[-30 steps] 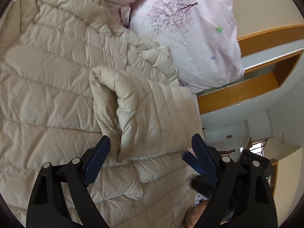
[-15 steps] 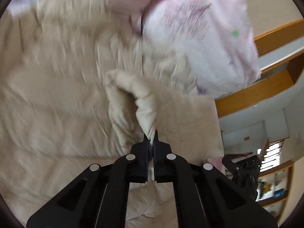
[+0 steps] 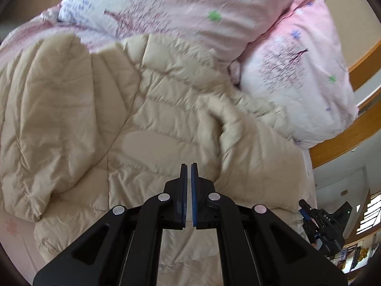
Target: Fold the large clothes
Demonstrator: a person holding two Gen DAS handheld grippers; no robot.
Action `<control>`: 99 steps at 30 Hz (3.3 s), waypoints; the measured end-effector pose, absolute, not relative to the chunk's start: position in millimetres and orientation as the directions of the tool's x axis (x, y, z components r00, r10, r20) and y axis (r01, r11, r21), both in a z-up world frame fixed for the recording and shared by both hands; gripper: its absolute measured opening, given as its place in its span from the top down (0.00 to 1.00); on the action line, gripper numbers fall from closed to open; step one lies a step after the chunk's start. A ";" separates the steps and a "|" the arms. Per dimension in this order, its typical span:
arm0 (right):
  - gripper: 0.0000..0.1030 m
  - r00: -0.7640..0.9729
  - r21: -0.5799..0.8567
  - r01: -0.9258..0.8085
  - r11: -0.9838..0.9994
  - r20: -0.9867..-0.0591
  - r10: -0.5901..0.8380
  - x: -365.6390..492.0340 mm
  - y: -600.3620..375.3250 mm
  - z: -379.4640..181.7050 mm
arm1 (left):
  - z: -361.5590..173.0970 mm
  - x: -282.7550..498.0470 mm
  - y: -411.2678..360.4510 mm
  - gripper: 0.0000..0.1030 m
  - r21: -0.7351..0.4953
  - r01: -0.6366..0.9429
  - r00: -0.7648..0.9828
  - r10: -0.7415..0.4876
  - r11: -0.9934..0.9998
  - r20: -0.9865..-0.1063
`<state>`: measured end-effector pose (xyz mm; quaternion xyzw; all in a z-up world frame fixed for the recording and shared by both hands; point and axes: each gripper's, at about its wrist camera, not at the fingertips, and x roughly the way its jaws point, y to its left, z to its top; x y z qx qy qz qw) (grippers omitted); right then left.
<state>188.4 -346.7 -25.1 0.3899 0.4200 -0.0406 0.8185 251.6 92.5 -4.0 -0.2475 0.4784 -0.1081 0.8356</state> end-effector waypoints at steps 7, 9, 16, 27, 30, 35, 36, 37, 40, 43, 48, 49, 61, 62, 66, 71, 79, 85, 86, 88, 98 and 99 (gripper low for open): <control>0.47 0.645 0.452 0.235 0.860 -0.734 0.210 179.7 -293.9 26.7 | 9.7 231.3 99.9 0.97 -0.562 0.010 0.520 -0.484 0.827 -0.703; 0.47 0.658 0.405 0.137 0.904 -0.719 0.222 188.6 -262.6 43.1 | 20.3 219.3 108.5 0.96 -0.558 0.031 0.544 -0.483 0.829 -0.687; 0.53 0.580 0.242 -0.129 0.962 -0.768 0.271 258.0 -132.4 43.4 | 43.7 165.5 177.0 0.43 -0.487 -0.050 0.672 -0.331 0.872 -0.662; 0.43 0.420 0.137 -0.301 0.944 -0.869 0.260 282.8 -31.2 3.1 | 10.8 112.7 315.9 0.43 -0.585 -0.387 0.704 -0.181 0.713 -0.687; 0.31 0.394 0.298 -0.253 0.921 -0.837 0.379 270.5 -55.7 20.5 | -0.2 109.4 336.8 0.43 -0.641 -0.437 0.719 -0.183 0.631 -0.670; 0.28 0.381 0.393 -0.226 0.891 -0.806 0.452 248.3 -85.0 35.0 | -19.8 113.2 360.2 0.43 -0.714 -0.493 0.741 -0.191 0.497 -0.644; 0.28 0.370 0.408 -0.221 0.886 -0.805 0.463 245.5 -88.0 36.1 | -24.5 115.1 365.4 0.44 -0.722 -0.509 0.742 -0.186 0.468 -0.644; 0.28 0.356 0.424 -0.215 0.880 -0.804 0.475 241.7 -92.8 35.5 | -27.5 116.1 369.0 0.49 -0.726 -0.518 0.744 -0.180 0.452 -0.643; 0.28 0.344 0.431 -0.213 0.877 -0.807 0.480 230.6 -98.7 33.5 | -34.1 119.8 378.6 0.69 -0.741 -0.527 0.754 -0.175 0.416 -0.634; 0.28 0.345 0.437 -0.204 0.876 -0.805 0.482 225.2 -105.4 30.5 | -32.2 124.0 381.5 0.87 -0.742 -0.526 0.757 -0.168 0.417 -0.631; 0.28 0.365 0.450 -0.181 0.874 -0.795 0.485 221.7 -120.3 30.0 | -4.7 125.5 370.5 0.93 -0.757 -0.452 0.798 -0.165 0.472 -0.580; 0.28 0.368 0.454 -0.174 0.874 -0.793 0.486 220.7 -125.1 30.1 | 1.0 125.9 367.3 0.94 -0.758 -0.439 0.804 -0.164 0.483 -0.571; 0.28 0.408 0.470 -0.150 0.870 -0.772 0.488 205.1 -159.2 36.1 | 89.7 141.4 279.7 0.94 -0.755 -0.137 0.862 -0.299 0.641 -0.410; 0.28 0.414 0.473 -0.145 0.869 -0.769 0.487 203.2 -163.3 37.0 | 93.8 143.3 270.3 0.94 -0.756 -0.110 0.859 -0.321 0.645 -0.398; 0.28 0.430 0.474 -0.129 0.871 -0.765 0.480 197.4 -176.3 38.9 | 104.8 151.5 222.3 0.94 -0.755 -0.001 0.831 -0.420 0.655 -0.365; 0.28 0.456 0.459 -0.118 0.880 -0.762 0.459 190.8 -189.0 42.4 | 102.0 163.3 153.2 0.94 -0.731 0.107 0.767 -0.524 0.674 -0.371; 0.28 0.503 0.417 -0.113 0.902 -0.759 0.414 183.4 -204.0 47.6 | 60.4 183.7 64.1 0.94 -0.687 0.148 0.628 -0.604 0.711 -0.490; 0.28 0.542 0.363 -0.126 0.923 -0.755 0.371 179.2 -207.9 52.9 | 19.8 194.0 40.7 0.93 -0.668 0.105 0.525 -0.612 0.736 -0.592; 0.28 0.553 0.348 -0.137 0.928 -0.750 0.363 178.3 -207.2 56.1 | 17.4 192.5 41.3 0.93 -0.668 0.105 0.516 -0.614 0.737 -0.596; 0.28 0.569 0.333 -0.162 0.929 -0.737 0.364 177.5 -203.5 62.4 | 18.5 187.5 44.3 0.79 -0.673 0.116 0.505 -0.627 0.730 -0.593; 0.32 0.572 0.080 -0.564 0.822 -0.680 0.458 162.8 -79.1 88.8 | 39.7 128.4 117.5 0.35 -0.528 0.069 0.638 -0.444 0.846 -0.629; 0.34 0.568 0.039 -0.602 0.798 -0.682 0.461 161.1 -60.0 86.8 | 39.3 125.5 123.3 0.35 -0.499 0.048 0.646 -0.407 0.865 -0.645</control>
